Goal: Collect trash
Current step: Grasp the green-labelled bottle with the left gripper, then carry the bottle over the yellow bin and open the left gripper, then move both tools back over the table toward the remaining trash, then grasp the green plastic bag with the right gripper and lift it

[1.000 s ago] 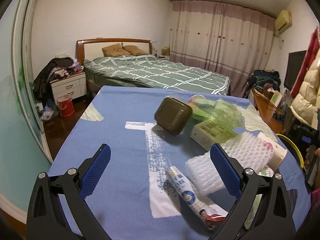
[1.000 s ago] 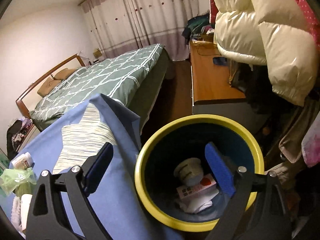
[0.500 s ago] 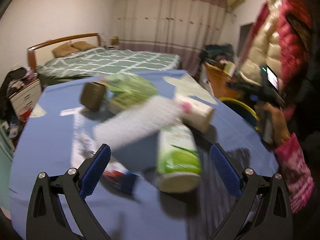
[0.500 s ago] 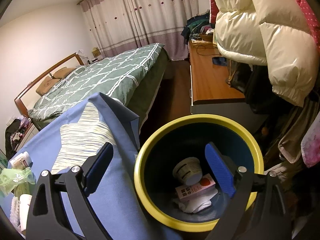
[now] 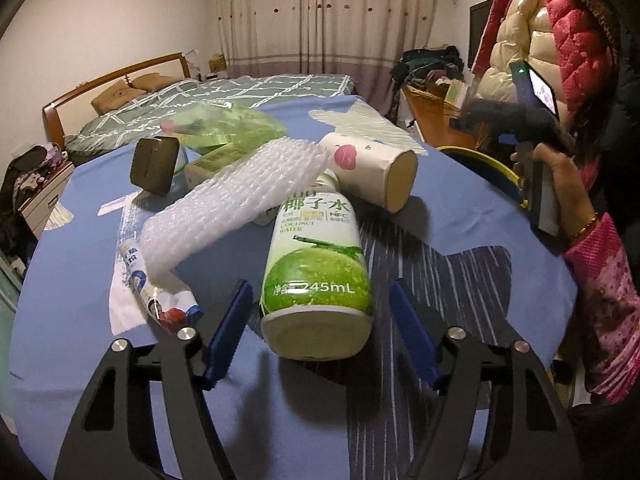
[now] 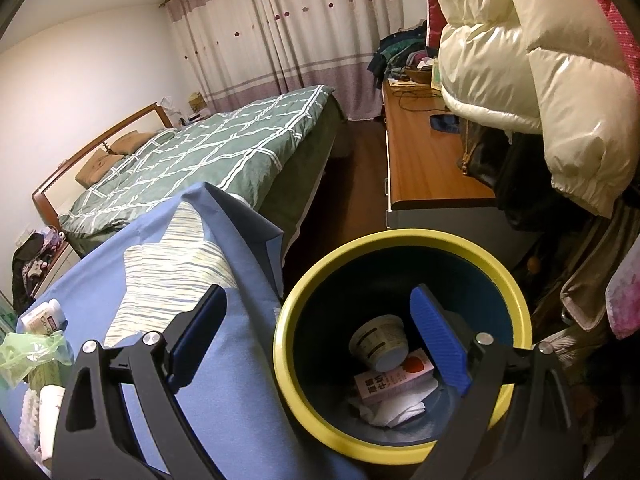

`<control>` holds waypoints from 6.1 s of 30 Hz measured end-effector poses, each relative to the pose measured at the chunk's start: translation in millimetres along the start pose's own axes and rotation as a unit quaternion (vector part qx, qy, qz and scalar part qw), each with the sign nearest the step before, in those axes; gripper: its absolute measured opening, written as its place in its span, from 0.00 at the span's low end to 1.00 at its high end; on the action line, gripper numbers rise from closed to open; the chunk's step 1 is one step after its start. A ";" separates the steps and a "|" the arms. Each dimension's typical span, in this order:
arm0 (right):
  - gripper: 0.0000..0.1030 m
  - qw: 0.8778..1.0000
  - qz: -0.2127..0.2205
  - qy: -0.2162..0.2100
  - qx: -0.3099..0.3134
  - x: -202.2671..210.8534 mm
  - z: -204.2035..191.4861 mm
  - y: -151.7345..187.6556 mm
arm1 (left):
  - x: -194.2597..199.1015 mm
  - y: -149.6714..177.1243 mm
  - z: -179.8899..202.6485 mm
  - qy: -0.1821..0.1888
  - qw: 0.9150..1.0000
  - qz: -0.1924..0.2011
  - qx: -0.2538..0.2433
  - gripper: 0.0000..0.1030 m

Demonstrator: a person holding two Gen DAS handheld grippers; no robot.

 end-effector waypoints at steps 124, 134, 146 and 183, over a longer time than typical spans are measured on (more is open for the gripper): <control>0.86 0.990 -0.009 -0.036 0.136 32.5 -99.7 33.4 | 40.5 -66.2 -225.9 -0.145 0.962 0.120 0.197 0.85; 0.86 0.962 -0.025 -0.120 0.242 48.0 -220.0 50.3 | 23.8 -45.2 -251.2 -0.159 0.958 0.085 0.223 0.85; 0.76 0.906 -0.068 -0.168 0.381 53.7 -344.2 108.6 | 19.5 -36.4 -262.3 -0.185 0.950 0.063 0.243 0.85; 0.12 0.907 -0.025 -0.255 0.335 127.5 -322.8 82.4 | 17.4 -37.5 -250.5 -0.176 0.954 0.063 0.236 0.85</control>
Point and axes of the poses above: each gripper's, at about its wrist camera, not at the fingertips, and x roughly against the way its jaws point, z to its right, y to its underside, the point moved 9 cm from there along -x, roughly the way its jaws point, and after that the axes turned 15 degrees about -z, right-handed, at the moved point
